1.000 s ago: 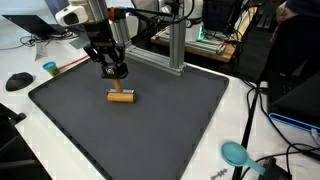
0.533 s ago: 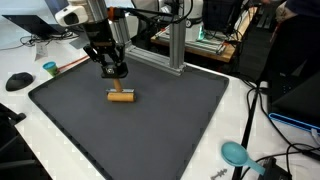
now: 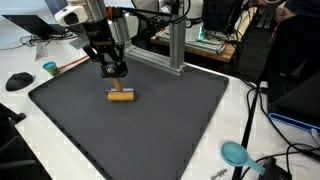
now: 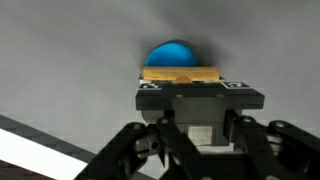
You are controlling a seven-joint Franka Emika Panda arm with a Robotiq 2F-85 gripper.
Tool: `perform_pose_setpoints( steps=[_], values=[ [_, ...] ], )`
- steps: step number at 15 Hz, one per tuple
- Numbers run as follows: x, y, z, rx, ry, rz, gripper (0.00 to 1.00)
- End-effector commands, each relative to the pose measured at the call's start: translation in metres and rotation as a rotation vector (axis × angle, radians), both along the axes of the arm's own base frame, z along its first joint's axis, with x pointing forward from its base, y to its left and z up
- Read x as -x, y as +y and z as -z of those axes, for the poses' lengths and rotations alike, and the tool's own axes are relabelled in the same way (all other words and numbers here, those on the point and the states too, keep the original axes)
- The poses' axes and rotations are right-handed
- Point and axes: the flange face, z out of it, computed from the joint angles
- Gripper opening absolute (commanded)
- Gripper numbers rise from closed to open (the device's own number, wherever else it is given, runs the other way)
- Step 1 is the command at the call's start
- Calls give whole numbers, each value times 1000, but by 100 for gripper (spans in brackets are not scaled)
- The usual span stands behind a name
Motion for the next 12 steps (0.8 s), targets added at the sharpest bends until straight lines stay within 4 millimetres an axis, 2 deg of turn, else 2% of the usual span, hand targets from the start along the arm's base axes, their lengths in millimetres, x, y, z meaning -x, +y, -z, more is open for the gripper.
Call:
perform_pose_setpoints(
  steps=[1,12],
  values=[
    [19,-18,45,11,125,-36,22],
    [26,-25,50,23,150,-96,22]
  ],
)
